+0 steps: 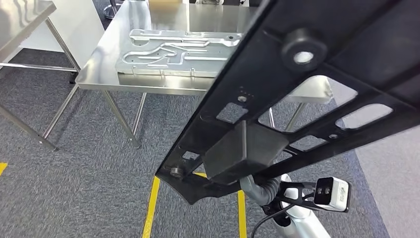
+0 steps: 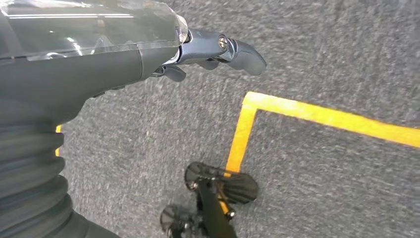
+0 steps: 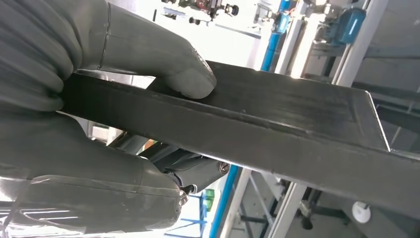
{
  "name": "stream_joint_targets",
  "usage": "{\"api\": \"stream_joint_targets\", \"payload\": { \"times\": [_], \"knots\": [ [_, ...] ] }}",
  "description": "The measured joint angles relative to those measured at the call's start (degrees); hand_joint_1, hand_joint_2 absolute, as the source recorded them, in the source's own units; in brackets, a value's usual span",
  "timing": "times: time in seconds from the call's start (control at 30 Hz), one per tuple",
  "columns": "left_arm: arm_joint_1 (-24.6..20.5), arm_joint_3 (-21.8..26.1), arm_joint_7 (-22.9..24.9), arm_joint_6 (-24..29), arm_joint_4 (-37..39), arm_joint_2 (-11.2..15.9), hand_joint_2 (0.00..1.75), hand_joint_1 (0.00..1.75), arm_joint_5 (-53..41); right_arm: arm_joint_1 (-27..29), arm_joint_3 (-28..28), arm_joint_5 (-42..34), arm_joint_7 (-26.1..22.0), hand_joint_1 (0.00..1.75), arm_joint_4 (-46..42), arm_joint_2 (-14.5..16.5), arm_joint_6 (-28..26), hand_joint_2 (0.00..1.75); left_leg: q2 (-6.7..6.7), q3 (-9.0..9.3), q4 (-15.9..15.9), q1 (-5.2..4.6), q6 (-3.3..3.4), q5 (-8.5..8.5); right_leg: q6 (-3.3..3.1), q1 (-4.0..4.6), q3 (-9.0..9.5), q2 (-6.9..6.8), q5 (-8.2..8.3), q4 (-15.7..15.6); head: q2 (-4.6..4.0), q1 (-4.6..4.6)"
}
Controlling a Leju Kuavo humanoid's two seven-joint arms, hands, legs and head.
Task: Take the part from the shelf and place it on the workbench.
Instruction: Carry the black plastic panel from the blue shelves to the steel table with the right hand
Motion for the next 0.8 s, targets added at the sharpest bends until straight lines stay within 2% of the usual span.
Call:
{"api": "stream_joint_targets", "payload": {
  "times": [0.07,0.1,0.13,0.17,0.2,0.27,0.3,0.33,0.43,0.47,0.5,0.57,0.6,0.63,0.67,0.7,0.73,0.77,0.8],
  "knots": [
    [-0.06,-0.01,-0.01,-0.03,0.00,0.04,1.75,0.00,-0.03,0.51,-0.33,-0.01,-0.01,1.75,-0.52,0.04,0.26,1.75,0.10,0.96,-0.17,-0.01,0.26,-0.87,0.52,-0.11,-5.22,-0.16,-2.67,6.82,0.00,-0.01],
    [-0.05,-0.01,-0.01,-0.04,0.00,0.04,1.75,0.00,-0.05,0.87,-0.48,0.00,0.01,1.75,-0.74,0.05,0.39,1.75,0.13,1.58,-0.19,-0.01,0.27,-1.40,0.60,-0.15,-7.21,-0.22,-3.97,8.66,0.00,0.00],
    [-0.04,-0.01,0.00,-0.05,0.00,0.04,1.75,0.00,-0.08,1.26,-0.61,0.01,0.02,1.75,-0.96,0.07,0.50,1.75,0.15,2.33,-0.20,-0.02,0.25,-2.00,0.54,-0.16,-8.38,-0.28,-4.44,8.84,0.00,0.00],
    [-0.05,-0.01,0.01,-0.06,0.00,0.04,1.75,0.00,-0.11,1.61,-0.76,0.01,0.03,1.75,-1.21,0.08,0.59,1.75,0.19,3.21,-0.21,-0.03,0.19,-2.64,0.35,-0.14,-8.64,-0.37,-3.64,7.25,0.00,0.01],
    [-0.06,-0.01,0.04,-0.06,0.00,0.04,1.75,0.00,-0.15,1.92,-0.94,0.03,0.01,1.75,-1.50,0.08,0.71,1.75,0.27,4.18,-0.23,-0.05,0.10,-3.34,0.04,-0.06,-8.15,-0.58,-1.44,4.11,0.00,0.02],
    [-0.05,-0.02,0.13,-0.01,0.00,-0.02,1.75,0.00,-0.18,2.34,-1.37,0.04,-0.21,1.75,-1.91,0.09,1.00,1.75,0.49,5.79,-0.32,-0.17,-0.25,-4.67,-0.93,0.43,-6.64,-1.63,4.72,-3.08,0.00,0.02],
    [-0.07,-0.03,0.18,0.06,0.00,-0.05,1.75,0.00,-0.18,2.47,-1.61,0.05,-0.37,1.75,-2.02,0.12,1.23,1.75,0.65,6.33,-0.45,-0.25,-0.56,-5.28,-1.35,0.71,-6.13,-1.96,6.78,-5.33,0.00,0.01],
    [-0.08,-0.03,0.20,0.15,0.00,-0.08,1.75,0.00,-0.17,2.54,-1.84,0.07,-0.52,1.75,-2.10,0.15,1.45,1.75,0.82,6.83,-0.44,-0.33,-0.91,-5.63,-1.71,0.94,-5.91,-2.05,7.83,-6.48,0.00,0.01],
    [-0.35,-0.04,0.12,0.28,-0.01,0.02,1.75,0.00,-0.29,2.50,-2.59,0.04,-0.59,1.75,-2.73,0.48,1.74,1.75,1.11,7.72,0.32,-0.39,-1.95,-5.94,-2.52,0.75,-4.61,-1.21,7.51,-7.40,0.00,0.00],
    [-0.50,-0.05,0.09,0.25,-0.02,0.07,1.75,0.00,-0.33,2.35,-2.85,-0.07,-0.44,1.75,-3.05,0.64,1.72,1.75,1.02,7.08,1.89,-0.33,-2.16,-6.29,-2.86,0.60,-3.97,-1.11,7.32,-7.67,0.00,-0.01],
    [-0.64,-0.06,0.07,0.19,-0.02,0.11,1.75,0.00,-0.32,2.21,-3.09,-0.22,-0.24,1.75,-3.37,0.79,1.69,1.75,0.91,5.66,4.58,-0.23,-2.37,-7.15,-3.13,0.51,-3.39,-1.00,7.12,-7.89,0.00,-0.01],
    [-0.72,-0.07,0.07,0.11,-0.02,0.11,1.75,0.00,-0.18,1.97,-3.43,-0.49,0.14,1.75,-3.76,1.03,1.65,1.75,0.79,1.22,11.62,-0.10,-2.83,-10.07,-3.51,0.59,-2.75,-0.73,6.45,-7.97,0.00,-0.01],
    [-0.65,-0.06,0.08,0.10,-0.02,0.12,1.75,0.00,-0.08,1.97,-3.53,-0.57,0.24,1.75,-3.86,1.10,1.65,1.75,0.79,-0.92,14.21,-0.06,-3.02,-11.44,-3.55,0.65,-2.46,-0.52,6.10,-7.96,0.00,-0.02],
    [-0.58,-0.05,0.08,0.10,-0.02,0.14,1.75,0.00,0.03,2.03,-3.63,-0.62,0.31,1.75,-3.94,1.15,1.69,1.75,0.79,-2.37,15.19,-0.05,-3.10,-11.85,-3.56,0.69,-2.07,-0.31,5.72,-7.93,0.00,-0.02],
    [-0.54,-0.05,0.06,0.10,-0.02,0.14,1.75,0.00,0.11,2.14,-3.70,-0.64,0.29,1.75,-4.00,1.18,1.73,1.75,0.79,-2.89,14.18,-0.06,-3.04,-10.74,-3.51,0.71,-1.56,-0.13,5.31,-7.90,0.00,-0.02],
    [-0.52,-0.05,0.00,0.11,-0.02,0.15,1.75,0.00,0.20,2.32,-3.79,-0.62,0.20,1.75,-4.08,1.25,1.79,1.75,0.78,-2.50,11.28,-0.06,-2.85,-8.13,-3.44,0.74,-0.92,-0.01,4.86,-7.89,0.00,-0.02],
    [-0.48,-0.04,-0.08,0.13,-0.02,0.19,1.75,0.00,0.29,2.56,-3.87,-0.56,0.06,1.75,-4.19,1.33,1.84,1.75,0.76,-1.66,7.27,-0.09,-2.58,-4.75,-3.34,0.75,-0.35,0.05,4.39,-7.88,0.00,-0.01],
    [-0.48,-0.03,-0.17,0.17,-0.02,0.22,1.75,0.00,0.41,2.82,-3.95,-0.48,-0.13,1.75,-4.27,1.42,1.87,1.75,0.72,-0.96,3.82,-0.19,-2.32,-2.31,-3.19,0.80,0.08,0.09,4.02,-7.81,0.00,-0.01],
    [-0.48,-0.02,-0.25,0.21,-0.03,0.26,1.75,0.00,0.54,3.09,-4.01,-0.37,-0.29,1.75,-4.38,1.52,1.90,1.75,0.69,-0.48,1.43,-0.35,-2.04,-0.71,-2.99,0.82,0.17,0.18,3.77,-7.74,0.00,-0.01]
  ]
}}
